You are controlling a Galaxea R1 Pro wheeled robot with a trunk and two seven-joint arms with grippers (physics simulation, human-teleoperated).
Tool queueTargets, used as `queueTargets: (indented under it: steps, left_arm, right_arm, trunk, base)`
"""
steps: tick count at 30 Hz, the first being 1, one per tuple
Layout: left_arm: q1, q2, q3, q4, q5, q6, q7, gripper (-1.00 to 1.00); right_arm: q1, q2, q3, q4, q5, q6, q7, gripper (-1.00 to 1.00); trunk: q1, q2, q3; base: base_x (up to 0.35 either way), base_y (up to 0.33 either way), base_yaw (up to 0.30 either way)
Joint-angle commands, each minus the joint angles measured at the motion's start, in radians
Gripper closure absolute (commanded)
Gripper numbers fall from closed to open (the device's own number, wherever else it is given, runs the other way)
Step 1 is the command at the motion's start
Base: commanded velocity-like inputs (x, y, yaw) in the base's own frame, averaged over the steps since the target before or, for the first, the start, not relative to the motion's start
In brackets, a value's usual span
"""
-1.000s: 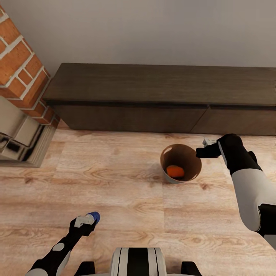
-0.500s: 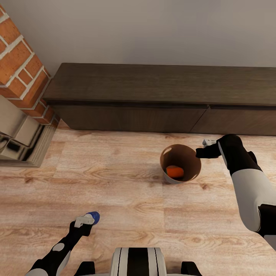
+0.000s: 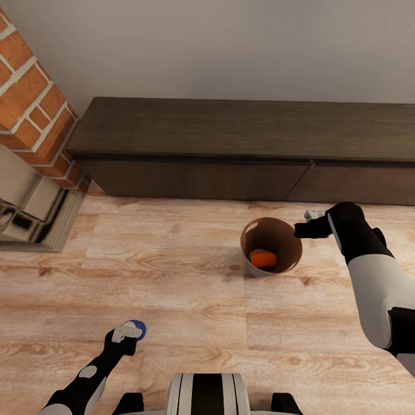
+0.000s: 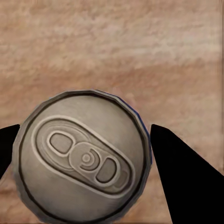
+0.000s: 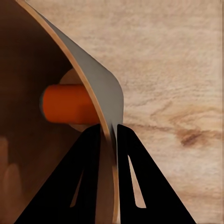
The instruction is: Put the three can of soda from the living room inside the tash can in the kitchen.
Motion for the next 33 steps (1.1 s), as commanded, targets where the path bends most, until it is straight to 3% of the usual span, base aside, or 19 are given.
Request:
queueTargets:
  steps: [1, 17, 29, 33]
  left_arm:
    - [0.000, 0.000, -0.001, 0.000, -0.003, -0.001, 0.000, 1.00]
    - [0.000, 0.000, -0.001, 0.001, -0.002, 0.001, -0.001, 1.00]
    - [0.000, 0.000, 0.000, -0.018, 0.000, 0.008, -0.011, 1.00]
    - [0.000, 0.001, 0.000, -0.101, 0.007, 0.084, -0.053, 1.00]
  right_arm:
    - [0.000, 0.000, 0.000, 0.000, -0.019, 0.005, 0.005, 1.00]
    - [0.005, 0.001, 0.000, 0.000, -0.020, 0.005, 0.005, 1.00]
    - [0.049, 0.005, 0.004, 0.002, -0.020, 0.005, 0.005, 1.00]
    - [0.078, 0.005, 0.006, 0.002, -0.021, 0.005, 0.005, 1.00]
  trunk:
    - [-0.004, 0.007, 0.003]
    - [-0.065, 0.119, 0.053]
    - [-0.111, 0.203, 0.091]
    - [-0.127, 0.231, 0.104]
  base:
    - [0.000, 0.000, 0.000]
    - [0.000, 0.000, 0.000]
    - [0.000, 0.000, 0.000]
    - [0.000, 0.000, 0.000]
